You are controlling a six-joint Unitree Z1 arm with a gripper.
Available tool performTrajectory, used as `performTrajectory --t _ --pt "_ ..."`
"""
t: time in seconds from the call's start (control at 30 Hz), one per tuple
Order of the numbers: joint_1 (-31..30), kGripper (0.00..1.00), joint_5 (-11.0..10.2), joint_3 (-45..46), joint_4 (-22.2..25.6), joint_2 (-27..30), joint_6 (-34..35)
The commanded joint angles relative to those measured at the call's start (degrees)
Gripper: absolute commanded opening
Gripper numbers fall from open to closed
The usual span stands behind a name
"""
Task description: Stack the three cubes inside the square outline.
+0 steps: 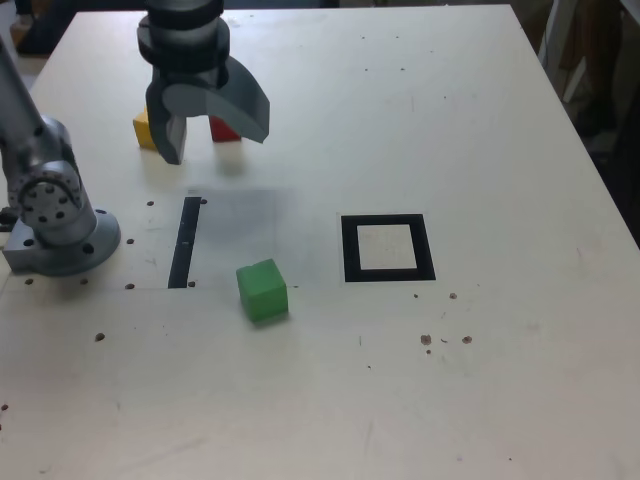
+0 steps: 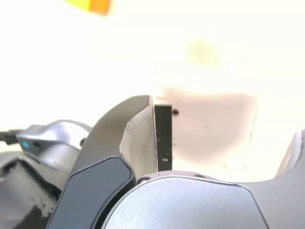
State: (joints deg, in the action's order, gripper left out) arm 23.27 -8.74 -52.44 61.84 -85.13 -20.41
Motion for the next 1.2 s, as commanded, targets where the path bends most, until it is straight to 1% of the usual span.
performTrajectory --t 0.0,0.17,0.37,0.5,0.73,0.97,1.17 --pt "1.74 0.99 -0.21 -0.81 0.30 -0.26 -1.83" --pt "6.17 0.99 -0.98 -2.49 0.46 -1.89 -6.06" --pt "10.80 0.99 -3.04 -4.48 0.43 -4.61 -9.77" --pt "13.65 0.99 -4.40 -5.82 0.06 -6.98 -11.51" --pt "17.10 0.99 -6.09 -7.15 -1.12 -10.55 -13.02" --pt "20.53 0.98 -6.56 -8.35 -3.03 -15.22 -14.70" --pt "21.92 0.97 -6.64 -10.45 -4.09 -19.73 -15.01"
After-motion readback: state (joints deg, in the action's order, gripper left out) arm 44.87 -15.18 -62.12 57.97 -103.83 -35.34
